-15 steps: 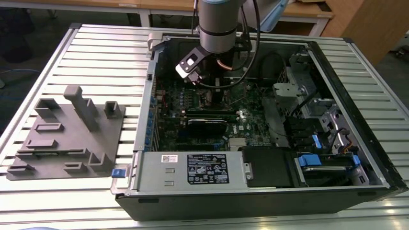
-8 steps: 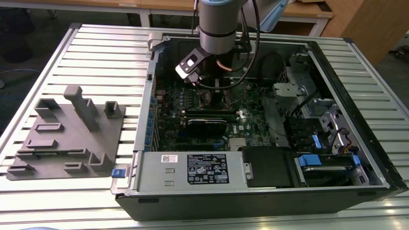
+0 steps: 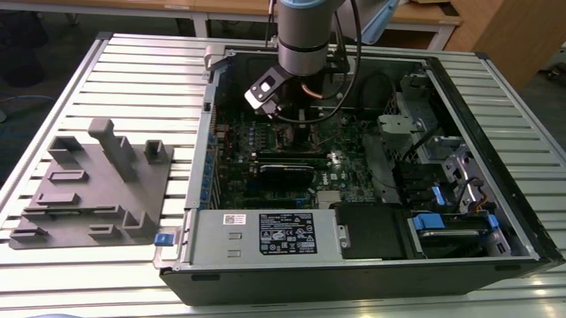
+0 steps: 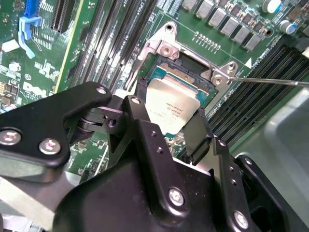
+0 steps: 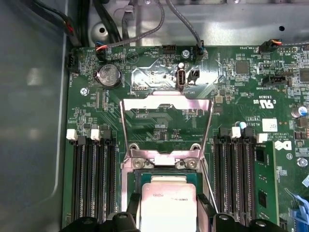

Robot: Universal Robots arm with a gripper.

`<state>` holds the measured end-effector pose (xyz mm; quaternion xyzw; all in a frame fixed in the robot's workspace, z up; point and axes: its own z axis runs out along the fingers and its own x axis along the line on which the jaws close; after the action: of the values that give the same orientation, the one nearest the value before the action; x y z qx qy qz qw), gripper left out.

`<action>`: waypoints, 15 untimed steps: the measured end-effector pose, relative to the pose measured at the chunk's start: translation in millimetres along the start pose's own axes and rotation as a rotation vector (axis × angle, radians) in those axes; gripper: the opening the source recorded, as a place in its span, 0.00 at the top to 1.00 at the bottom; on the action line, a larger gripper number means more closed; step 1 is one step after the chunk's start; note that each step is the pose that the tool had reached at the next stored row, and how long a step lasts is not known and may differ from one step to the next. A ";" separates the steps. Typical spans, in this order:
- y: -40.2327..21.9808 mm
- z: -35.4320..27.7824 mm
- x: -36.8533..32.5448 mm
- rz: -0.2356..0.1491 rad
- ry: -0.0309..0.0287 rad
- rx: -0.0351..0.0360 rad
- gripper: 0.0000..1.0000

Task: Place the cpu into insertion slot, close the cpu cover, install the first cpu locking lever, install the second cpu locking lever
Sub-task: 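Place the cpu into insertion slot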

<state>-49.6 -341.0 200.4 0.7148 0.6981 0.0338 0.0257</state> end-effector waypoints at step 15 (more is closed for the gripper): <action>-1.5 3.9 1.5 0.000 -0.0001 -0.0001 0.46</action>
<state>-50.7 -339.4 196.4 0.7148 0.6980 0.0338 0.0258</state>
